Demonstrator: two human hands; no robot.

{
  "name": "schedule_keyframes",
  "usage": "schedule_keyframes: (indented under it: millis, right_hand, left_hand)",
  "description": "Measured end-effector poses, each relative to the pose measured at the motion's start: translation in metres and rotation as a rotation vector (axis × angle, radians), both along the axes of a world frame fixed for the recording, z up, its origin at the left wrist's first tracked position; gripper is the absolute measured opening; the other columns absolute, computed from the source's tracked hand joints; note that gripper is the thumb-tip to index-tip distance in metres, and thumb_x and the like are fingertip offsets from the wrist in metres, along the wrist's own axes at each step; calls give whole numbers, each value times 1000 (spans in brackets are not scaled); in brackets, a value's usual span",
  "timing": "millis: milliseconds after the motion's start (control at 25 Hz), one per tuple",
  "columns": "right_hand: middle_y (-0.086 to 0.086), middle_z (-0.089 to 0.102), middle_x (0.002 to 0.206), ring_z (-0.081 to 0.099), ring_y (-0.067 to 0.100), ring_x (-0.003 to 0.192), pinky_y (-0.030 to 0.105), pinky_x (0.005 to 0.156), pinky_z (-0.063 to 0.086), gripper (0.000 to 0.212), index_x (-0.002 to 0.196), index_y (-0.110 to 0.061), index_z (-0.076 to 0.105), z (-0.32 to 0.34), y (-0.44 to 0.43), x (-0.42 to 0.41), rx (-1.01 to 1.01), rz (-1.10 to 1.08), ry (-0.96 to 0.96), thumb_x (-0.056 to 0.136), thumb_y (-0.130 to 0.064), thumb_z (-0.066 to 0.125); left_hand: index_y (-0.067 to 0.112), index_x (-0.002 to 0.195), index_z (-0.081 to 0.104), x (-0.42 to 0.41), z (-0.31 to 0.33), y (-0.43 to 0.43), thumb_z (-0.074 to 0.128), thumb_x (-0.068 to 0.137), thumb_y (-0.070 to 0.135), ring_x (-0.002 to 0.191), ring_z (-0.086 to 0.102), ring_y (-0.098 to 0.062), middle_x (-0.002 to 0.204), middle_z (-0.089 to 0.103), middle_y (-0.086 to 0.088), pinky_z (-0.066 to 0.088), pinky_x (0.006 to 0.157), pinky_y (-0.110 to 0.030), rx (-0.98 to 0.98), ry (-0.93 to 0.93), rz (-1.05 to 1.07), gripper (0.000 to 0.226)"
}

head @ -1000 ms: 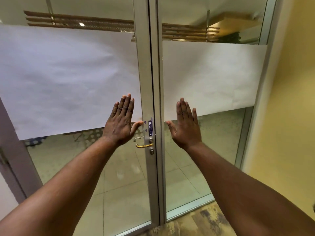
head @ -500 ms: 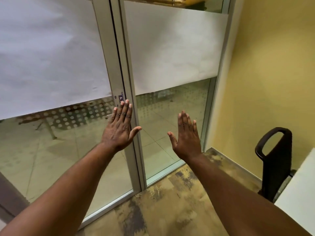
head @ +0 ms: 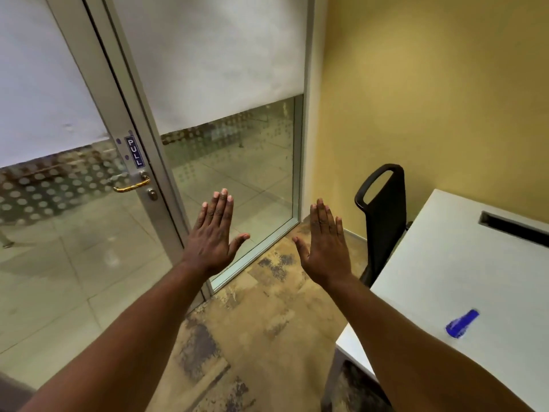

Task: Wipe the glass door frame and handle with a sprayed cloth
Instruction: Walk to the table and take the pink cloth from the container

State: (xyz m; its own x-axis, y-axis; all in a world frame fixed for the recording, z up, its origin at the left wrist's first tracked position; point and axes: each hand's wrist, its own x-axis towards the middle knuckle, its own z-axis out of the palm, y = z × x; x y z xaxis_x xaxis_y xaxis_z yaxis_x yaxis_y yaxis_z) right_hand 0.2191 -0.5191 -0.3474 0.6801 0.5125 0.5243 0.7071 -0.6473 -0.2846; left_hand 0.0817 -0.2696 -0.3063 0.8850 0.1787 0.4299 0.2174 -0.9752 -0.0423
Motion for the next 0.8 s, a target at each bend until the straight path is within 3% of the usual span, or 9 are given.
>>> schedule_keyframes:
  millis: [360, 600, 800]
  right_hand:
    - [7, 6, 173, 3, 24, 160, 48, 129, 12, 85, 164, -14, 7, -56, -130, -27, -26, -147, 160, 101, -62, 38]
    - [3, 0, 174, 4, 22, 160, 44, 129, 14, 85, 164, -19, 1, -95, -181, -30, -42, -282, 262, 99, -71, 19]
    - [3, 7, 174, 16, 26, 158, 41, 126, 19, 88, 164, -20, 6, -139, -199, -17, -88, -443, 363, 95, -70, 29]
  left_hand:
    - [9, 164, -7, 30, -58, -125, 16, 103, 69, 160, -16, -20, 174, -12, -11, -16, 128, -34, -50, 121, -184, 89]
    - [17, 164, -12, 65, -98, -187, 0, 99, 72, 157, -24, -21, 171, -20, -7, -13, 128, -41, -88, 258, -320, 86]
    - [20, 164, -12, 101, -146, -223, 9, 102, 71, 156, -26, -22, 171, -21, -7, -23, 124, -45, -51, 377, -379, 83]
